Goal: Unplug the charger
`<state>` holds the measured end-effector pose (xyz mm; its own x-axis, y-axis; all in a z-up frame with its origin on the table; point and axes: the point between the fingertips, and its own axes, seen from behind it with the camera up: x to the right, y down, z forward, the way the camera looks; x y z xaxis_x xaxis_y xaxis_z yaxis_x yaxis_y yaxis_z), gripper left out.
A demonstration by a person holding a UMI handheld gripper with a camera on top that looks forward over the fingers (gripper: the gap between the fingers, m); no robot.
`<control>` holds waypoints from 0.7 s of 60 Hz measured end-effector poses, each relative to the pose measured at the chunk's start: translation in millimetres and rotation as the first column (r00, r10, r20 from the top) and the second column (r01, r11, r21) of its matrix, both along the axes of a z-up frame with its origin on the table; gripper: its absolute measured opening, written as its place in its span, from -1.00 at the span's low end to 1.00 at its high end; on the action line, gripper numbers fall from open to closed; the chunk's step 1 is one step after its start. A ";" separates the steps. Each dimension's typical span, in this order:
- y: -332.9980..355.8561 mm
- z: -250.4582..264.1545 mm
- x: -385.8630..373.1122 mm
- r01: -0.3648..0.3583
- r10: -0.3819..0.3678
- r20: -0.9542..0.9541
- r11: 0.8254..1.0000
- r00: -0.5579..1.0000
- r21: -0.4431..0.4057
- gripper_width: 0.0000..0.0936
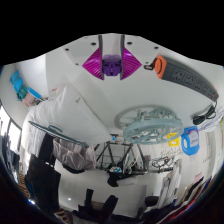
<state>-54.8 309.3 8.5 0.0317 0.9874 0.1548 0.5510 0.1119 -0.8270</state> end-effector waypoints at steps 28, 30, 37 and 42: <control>-29.2 144.0 149.0 0.055 -0.055 -0.021 0.998 0.998 -0.032 0.82; -35.9 158.4 167.4 0.056 -0.057 -0.026 0.998 0.998 -0.038 0.82; -61.1 192.8 238.3 0.069 -0.069 -0.005 0.996 0.998 -0.062 0.82; -76.4 210.0 277.0 0.076 -0.077 -0.011 0.994 0.997 -0.074 0.82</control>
